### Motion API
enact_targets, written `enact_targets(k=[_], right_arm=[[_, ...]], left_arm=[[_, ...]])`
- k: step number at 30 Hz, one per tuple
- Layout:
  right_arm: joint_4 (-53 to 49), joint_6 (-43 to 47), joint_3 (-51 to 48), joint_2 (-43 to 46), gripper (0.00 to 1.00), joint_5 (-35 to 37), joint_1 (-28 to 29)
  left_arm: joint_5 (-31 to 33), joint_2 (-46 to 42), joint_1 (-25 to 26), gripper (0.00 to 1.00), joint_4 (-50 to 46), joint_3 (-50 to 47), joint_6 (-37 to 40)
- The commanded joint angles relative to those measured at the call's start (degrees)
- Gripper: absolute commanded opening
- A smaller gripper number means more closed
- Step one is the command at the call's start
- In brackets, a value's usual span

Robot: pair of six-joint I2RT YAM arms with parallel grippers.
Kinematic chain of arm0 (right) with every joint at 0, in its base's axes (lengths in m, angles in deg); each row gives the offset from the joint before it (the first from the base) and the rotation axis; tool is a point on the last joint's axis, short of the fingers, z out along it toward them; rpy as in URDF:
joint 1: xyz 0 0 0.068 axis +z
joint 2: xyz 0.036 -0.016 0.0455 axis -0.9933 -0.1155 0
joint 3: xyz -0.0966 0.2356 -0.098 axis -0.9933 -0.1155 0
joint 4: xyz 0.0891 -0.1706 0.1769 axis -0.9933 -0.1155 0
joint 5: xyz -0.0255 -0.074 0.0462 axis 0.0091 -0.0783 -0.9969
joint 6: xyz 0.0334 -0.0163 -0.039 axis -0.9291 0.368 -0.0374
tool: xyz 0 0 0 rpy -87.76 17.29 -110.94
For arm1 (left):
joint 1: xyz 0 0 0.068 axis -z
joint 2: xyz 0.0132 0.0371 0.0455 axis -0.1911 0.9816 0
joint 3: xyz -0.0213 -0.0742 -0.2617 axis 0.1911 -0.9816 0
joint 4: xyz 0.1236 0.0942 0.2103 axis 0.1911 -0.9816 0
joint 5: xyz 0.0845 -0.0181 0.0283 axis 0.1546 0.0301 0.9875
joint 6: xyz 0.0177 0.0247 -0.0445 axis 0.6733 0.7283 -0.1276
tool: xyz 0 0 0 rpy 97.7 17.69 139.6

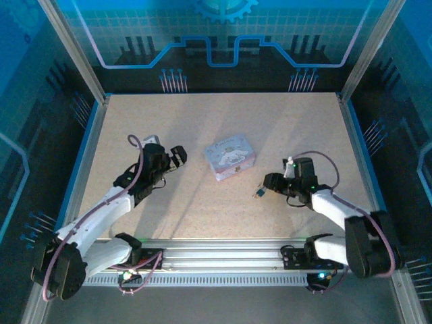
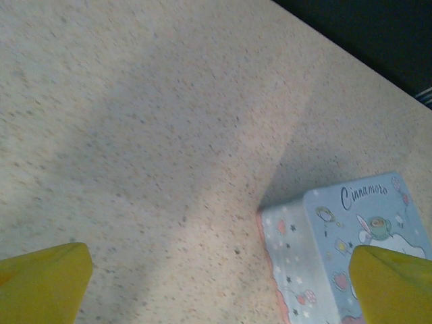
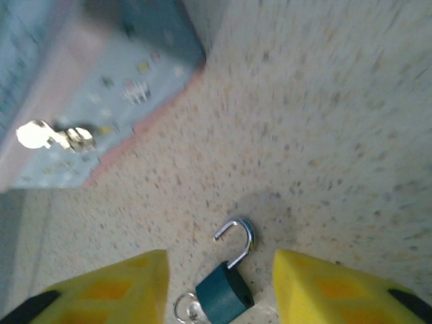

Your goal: Unlock a padlock with a key

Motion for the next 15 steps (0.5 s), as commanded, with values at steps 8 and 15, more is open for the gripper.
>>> enact_targets(k=[8, 15], right_arm=[[-13.8, 17.7, 7.3, 13.8, 0.74, 9.2, -12.5], [-2.0, 24.9, 5.4, 9.2, 0.93, 15.5, -14.8]], left_arm=[[8.6, -9.6, -9.0, 0.99, 2.6, -4.2, 17.7], [12.9, -9.1, -9.7, 0.99, 12.7, -12.8, 28.3]])
